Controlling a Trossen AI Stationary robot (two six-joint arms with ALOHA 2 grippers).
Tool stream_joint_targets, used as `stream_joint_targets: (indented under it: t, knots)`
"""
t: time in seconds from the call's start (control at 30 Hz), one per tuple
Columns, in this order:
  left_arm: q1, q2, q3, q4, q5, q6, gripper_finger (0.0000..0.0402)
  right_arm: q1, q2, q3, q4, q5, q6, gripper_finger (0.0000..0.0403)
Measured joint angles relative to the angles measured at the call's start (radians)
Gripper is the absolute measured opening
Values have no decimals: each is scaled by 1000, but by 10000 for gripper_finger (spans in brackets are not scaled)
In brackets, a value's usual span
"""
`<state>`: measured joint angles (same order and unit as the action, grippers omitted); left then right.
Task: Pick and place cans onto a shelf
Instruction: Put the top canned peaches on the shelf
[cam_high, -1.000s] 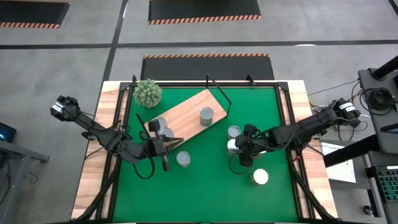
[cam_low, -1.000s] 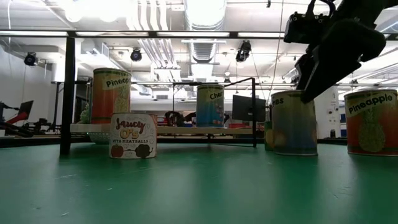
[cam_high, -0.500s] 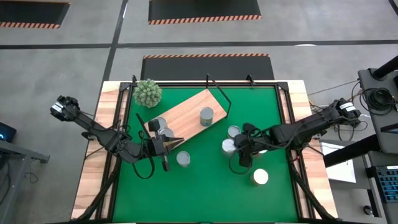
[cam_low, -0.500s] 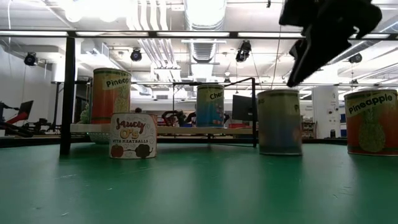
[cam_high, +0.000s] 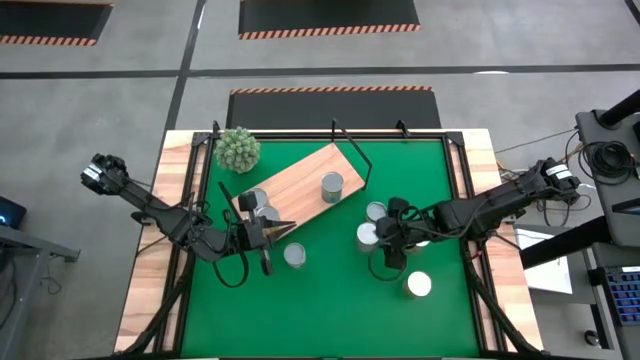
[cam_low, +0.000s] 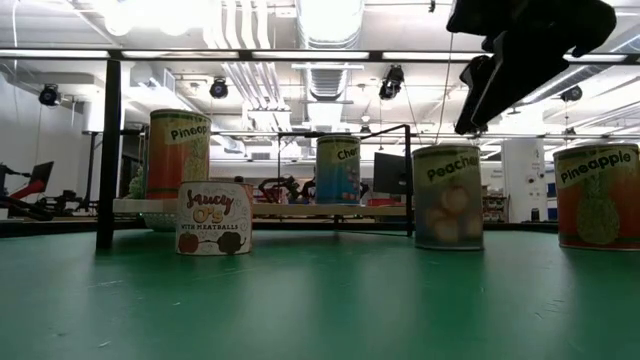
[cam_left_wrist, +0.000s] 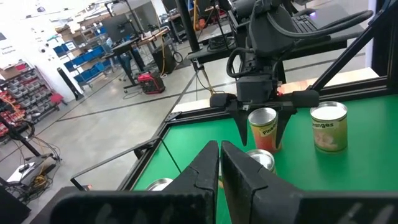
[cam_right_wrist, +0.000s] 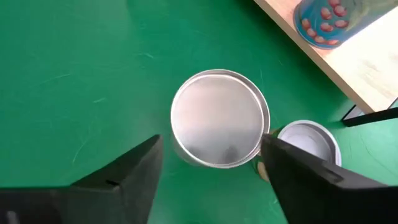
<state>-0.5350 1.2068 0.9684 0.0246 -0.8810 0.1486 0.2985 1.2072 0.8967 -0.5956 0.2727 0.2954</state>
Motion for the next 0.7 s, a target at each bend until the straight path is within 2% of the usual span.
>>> stream_joint_targets:
  t: [0.13, 0.23, 0.47, 0.6, 0.7]
  knots:
    - [0, 0, 0, 0, 0, 0, 0, 0, 0, 0, -53, 1, -7, 331]
    - [0, 0, 0, 0, 0, 0, 0, 0, 0, -3, -103, 5, 3, 360]
    - [0, 0, 0, -1, 0, -8, 0, 0, 6, -87, 30, 19, 54, 368]
    - [0, 0, 0, -1, 0, -8, 0, 0, 6, -147, 151, 105, 32, 368]
    - [0, 0, 0, 1, 0, -12, 0, -6, 6, -181, 237, 113, 2, 368]
